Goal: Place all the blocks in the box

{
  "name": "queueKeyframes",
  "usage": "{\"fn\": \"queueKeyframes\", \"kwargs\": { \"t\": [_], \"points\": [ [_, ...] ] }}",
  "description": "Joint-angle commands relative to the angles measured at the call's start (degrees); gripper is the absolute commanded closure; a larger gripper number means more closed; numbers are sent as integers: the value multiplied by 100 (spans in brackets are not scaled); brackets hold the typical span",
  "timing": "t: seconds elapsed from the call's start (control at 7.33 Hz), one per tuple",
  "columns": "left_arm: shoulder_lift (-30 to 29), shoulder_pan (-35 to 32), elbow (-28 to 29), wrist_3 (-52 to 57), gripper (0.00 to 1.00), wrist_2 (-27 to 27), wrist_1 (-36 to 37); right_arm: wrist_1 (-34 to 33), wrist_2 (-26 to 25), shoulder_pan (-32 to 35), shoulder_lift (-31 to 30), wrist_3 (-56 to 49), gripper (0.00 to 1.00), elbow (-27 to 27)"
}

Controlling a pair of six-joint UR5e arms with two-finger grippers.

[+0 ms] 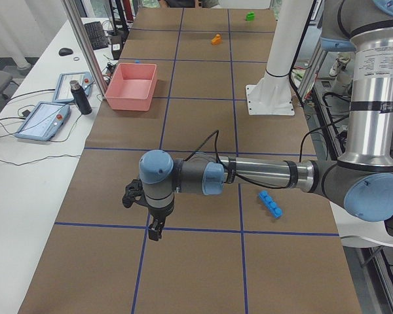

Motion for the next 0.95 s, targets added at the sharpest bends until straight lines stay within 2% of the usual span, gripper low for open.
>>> {"fn": "queueKeyframes", "kwargs": {
  "t": [0.0,0.27,0.55,0.82],
  "points": [
    [0,-4,-34,0,0,5,0,53,18,0,4,-57,0,40],
    [-78,83,-253,-9,0,-152,-52,62,-9,-26,336,39,0,198],
    [-140,339,-341,-174,0,-179,-131,36,-25,-271,679,224,0,654],
    [-324,723,-649,-622,0,-188,-290,158,429,-893,690,250,0,637]
  ]
}}
